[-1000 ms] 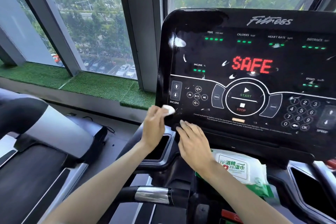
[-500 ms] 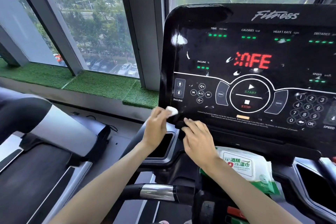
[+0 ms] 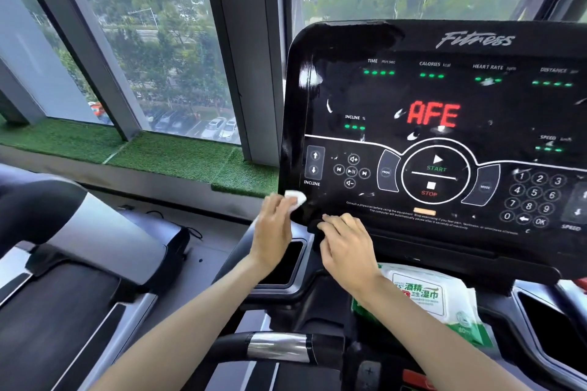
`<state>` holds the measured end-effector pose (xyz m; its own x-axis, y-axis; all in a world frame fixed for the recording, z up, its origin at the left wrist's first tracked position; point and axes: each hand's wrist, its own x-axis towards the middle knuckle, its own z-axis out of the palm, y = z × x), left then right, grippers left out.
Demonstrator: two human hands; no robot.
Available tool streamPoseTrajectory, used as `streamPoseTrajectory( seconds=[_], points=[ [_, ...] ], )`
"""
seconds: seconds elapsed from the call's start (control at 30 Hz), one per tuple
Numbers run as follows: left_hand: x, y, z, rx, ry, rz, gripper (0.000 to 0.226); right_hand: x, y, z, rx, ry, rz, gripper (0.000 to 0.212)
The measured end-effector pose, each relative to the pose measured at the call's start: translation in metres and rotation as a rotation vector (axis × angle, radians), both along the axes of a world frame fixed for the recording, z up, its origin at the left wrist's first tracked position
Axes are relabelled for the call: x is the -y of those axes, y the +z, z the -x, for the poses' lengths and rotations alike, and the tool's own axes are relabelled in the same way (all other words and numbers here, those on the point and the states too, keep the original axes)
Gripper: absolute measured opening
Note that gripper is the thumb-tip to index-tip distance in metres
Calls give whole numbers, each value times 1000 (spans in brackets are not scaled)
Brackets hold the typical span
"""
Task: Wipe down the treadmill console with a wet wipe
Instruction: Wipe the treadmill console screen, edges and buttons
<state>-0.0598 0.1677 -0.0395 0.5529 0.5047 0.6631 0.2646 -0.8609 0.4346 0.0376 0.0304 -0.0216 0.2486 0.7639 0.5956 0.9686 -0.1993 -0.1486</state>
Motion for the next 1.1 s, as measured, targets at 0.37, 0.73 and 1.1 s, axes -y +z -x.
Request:
streamPoseTrajectory(
  seconds=[0.37, 0.73, 1.1],
  points=[
    [-59, 151, -73, 166, 46, -35, 37, -40, 102, -46, 167, -132, 6, 51],
    [-49, 217, -129, 465, 227, 267, 34, -34, 154, -110, 144, -403, -28, 57],
    [-32, 232, -154, 311, 207, 27, 48, -33, 153, -117, 232, -418, 17, 58]
  ],
)
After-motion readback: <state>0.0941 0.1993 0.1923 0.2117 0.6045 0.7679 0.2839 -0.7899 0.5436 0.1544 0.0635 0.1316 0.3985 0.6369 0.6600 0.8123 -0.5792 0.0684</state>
